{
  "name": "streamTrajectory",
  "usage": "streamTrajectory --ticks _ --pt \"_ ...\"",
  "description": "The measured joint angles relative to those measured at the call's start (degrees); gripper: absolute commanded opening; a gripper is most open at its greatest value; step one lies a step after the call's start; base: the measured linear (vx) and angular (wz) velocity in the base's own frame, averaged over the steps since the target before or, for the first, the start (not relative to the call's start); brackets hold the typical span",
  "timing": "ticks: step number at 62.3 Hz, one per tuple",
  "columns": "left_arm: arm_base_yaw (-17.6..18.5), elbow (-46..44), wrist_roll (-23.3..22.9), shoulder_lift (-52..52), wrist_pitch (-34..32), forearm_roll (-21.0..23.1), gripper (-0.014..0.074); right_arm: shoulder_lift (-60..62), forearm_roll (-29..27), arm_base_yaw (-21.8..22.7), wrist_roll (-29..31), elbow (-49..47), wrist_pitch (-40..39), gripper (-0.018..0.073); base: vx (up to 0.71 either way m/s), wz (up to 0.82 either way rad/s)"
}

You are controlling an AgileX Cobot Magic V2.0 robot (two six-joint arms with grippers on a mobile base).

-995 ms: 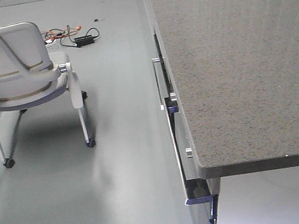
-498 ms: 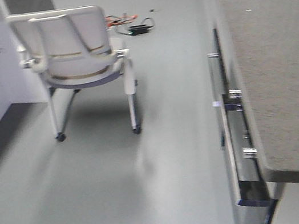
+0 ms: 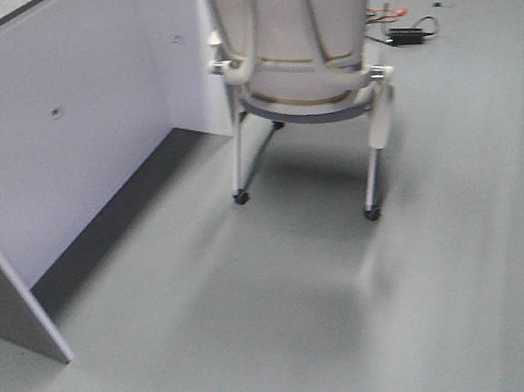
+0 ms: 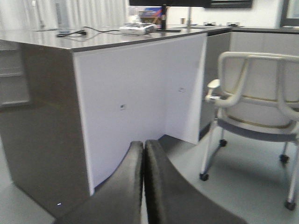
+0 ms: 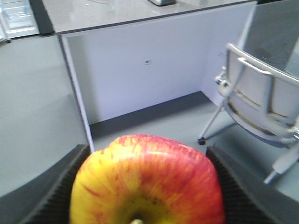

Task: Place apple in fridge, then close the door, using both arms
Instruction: 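Drive away from the counter holding the apple in the right gripper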

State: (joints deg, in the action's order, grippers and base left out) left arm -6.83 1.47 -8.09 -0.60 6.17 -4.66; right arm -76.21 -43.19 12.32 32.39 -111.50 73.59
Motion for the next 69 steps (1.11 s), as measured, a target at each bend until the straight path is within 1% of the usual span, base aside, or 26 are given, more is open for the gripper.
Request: streamTrajectory --ticks 69 --pt "0.00 0.00 0.00 0.00 0.00 0.00 -0.0006 0.00 0.00 0.00 0.00 0.00 0.02 0.0055 0.00 0.46"
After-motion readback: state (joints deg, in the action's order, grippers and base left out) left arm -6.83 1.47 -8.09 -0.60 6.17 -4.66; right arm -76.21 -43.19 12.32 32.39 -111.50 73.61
